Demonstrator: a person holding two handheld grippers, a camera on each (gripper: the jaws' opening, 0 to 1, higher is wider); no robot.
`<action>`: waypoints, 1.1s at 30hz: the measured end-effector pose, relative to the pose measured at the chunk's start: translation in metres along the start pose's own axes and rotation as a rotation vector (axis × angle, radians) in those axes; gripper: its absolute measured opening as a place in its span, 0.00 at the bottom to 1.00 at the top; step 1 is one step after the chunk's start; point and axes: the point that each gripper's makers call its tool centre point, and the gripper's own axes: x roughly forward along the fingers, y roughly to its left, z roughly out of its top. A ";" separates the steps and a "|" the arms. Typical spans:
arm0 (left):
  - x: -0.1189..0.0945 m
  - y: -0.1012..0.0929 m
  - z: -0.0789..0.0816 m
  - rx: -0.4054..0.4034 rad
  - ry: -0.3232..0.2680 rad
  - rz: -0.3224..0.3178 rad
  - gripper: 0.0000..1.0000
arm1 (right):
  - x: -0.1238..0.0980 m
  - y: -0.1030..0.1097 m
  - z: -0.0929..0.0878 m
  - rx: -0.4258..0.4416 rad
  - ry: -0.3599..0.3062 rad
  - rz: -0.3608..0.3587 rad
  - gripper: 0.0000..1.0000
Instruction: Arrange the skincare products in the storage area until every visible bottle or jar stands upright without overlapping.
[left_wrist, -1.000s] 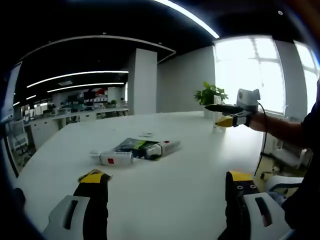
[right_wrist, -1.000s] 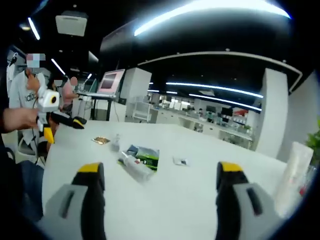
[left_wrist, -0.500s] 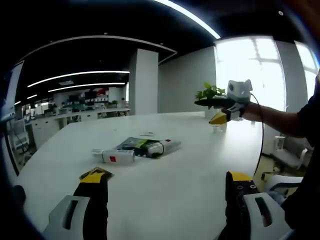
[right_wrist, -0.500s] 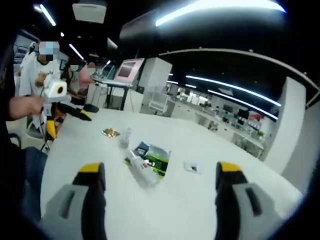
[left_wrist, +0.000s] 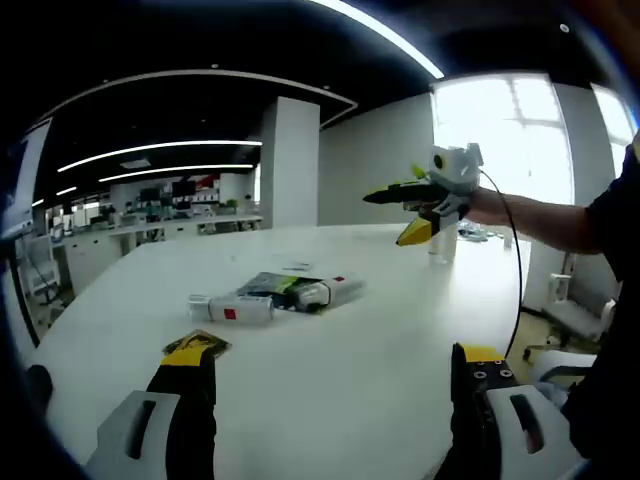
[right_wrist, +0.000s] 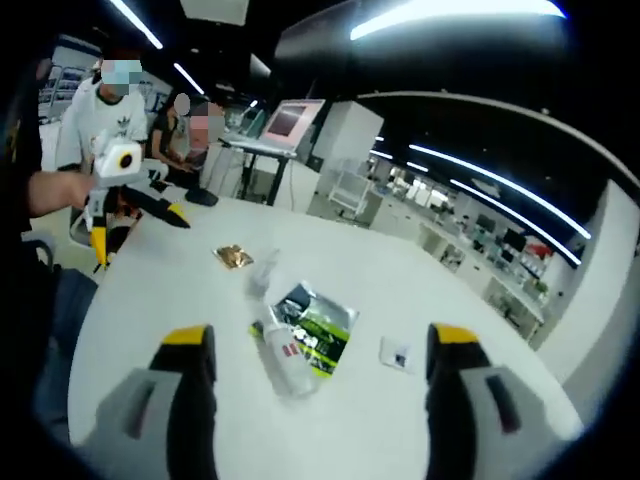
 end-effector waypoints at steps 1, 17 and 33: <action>0.000 0.000 0.000 0.000 0.001 0.000 1.00 | 0.003 0.001 0.001 -0.004 0.008 0.014 0.86; -0.003 0.000 0.002 -0.004 -0.001 0.009 1.00 | 0.042 0.018 -0.004 -0.046 0.135 0.219 0.79; -0.004 -0.002 -0.003 -0.020 0.010 0.007 1.00 | 0.076 0.030 -0.020 -0.071 0.256 0.372 0.65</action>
